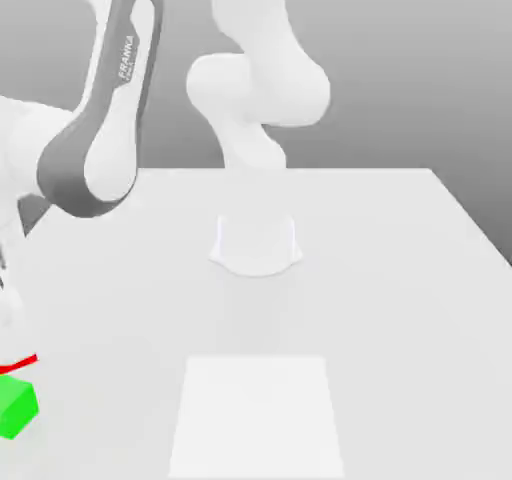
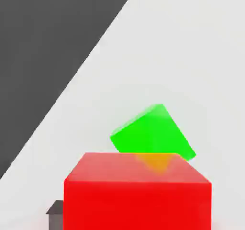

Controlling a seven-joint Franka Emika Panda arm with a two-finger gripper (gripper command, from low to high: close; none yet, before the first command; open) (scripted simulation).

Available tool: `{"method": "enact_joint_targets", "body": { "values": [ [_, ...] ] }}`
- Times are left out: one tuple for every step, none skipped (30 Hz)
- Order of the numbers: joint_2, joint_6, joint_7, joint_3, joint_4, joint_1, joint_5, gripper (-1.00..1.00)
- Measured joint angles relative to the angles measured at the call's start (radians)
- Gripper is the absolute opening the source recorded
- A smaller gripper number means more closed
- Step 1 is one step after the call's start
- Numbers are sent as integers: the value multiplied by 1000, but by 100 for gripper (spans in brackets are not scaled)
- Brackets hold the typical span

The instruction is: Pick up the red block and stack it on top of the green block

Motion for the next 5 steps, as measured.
{"method": "enact_joint_targets", "body": {
  "values": [
    [36,31,-10,7,4,-9,11,-100],
    [55,48,-15,11,6,-13,17,100],
    [55,48,-15,11,6,-13,17,100],
    [55,48,-15,11,6,-13,17,100],
    [55,48,-15,11,6,-13,17,100]
  ]
}}
